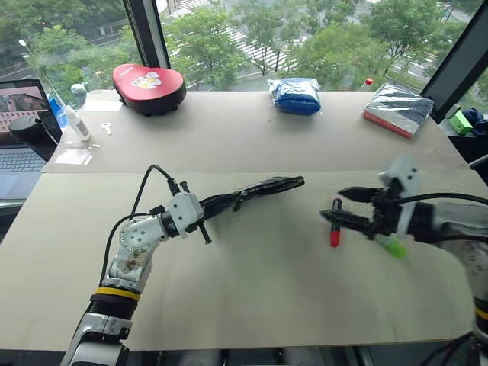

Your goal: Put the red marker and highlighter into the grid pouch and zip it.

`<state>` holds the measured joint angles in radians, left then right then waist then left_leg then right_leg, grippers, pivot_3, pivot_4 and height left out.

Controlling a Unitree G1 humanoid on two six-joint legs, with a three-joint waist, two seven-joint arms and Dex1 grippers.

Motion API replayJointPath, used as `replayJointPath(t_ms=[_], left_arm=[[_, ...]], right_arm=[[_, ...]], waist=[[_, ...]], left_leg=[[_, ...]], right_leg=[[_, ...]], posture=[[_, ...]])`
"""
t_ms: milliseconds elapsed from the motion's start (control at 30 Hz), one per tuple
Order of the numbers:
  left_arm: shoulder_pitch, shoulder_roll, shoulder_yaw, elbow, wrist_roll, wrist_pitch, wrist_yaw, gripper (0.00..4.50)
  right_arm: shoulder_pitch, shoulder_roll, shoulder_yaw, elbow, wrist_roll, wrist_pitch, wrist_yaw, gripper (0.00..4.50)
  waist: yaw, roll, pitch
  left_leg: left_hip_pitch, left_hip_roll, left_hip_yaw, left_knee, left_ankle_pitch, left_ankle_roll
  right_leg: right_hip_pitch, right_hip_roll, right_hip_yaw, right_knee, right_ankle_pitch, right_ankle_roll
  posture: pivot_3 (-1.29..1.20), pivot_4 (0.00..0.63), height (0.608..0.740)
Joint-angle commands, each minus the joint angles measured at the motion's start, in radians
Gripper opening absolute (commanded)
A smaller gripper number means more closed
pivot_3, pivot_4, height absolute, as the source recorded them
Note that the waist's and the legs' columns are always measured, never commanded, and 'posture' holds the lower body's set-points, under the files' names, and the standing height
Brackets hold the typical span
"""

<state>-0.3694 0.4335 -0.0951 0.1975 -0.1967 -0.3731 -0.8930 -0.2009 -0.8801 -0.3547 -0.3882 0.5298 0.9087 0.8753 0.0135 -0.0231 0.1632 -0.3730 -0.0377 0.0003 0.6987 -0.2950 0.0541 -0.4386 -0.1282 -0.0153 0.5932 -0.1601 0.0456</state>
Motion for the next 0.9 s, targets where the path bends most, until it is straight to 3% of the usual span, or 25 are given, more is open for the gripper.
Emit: replayJointPath(t_ms=[33,300,900], left_arm=[[-0.022,-0.004,0.001,0.024,-0.006,-0.054,-0.027,0.00],[0.059,-0.010,-0.012,-0.006,-0.025,-0.067,-0.062,0.00],[0.146,0.006,0.036,-0.108,-0.039,-0.035,-0.022,0.00]], right_arm=[[0.108,-0.072,-0.098,0.082,-0.061,-0.092,0.031,4.03],[0.211,-0.123,-0.089,0.340,-0.133,-0.232,0.089,4.03],[0.053,-0.074,0.147,0.511,-0.220,-0.328,0.073,4.03]], waist=[[0.000,0.000,0.000],[-0.006,0.000,0.000],[-0.001,0.000,0.000]], left_leg=[[0.000,0.000,0.000,0.000,0.000,0.000],[0.003,0.001,0.003,0.000,-0.001,0.002],[0.003,0.001,0.003,0.002,-0.001,0.002]], right_leg=[[0.000,0.000,0.000,0.000,0.000,0.000],[0.002,0.000,0.003,-0.001,0.000,0.001],[0.002,0.000,0.004,-0.001,0.000,0.001]], posture=[[0.00,0.150,0.740],[0.00,0.150,0.740],[0.00,0.150,0.740]])
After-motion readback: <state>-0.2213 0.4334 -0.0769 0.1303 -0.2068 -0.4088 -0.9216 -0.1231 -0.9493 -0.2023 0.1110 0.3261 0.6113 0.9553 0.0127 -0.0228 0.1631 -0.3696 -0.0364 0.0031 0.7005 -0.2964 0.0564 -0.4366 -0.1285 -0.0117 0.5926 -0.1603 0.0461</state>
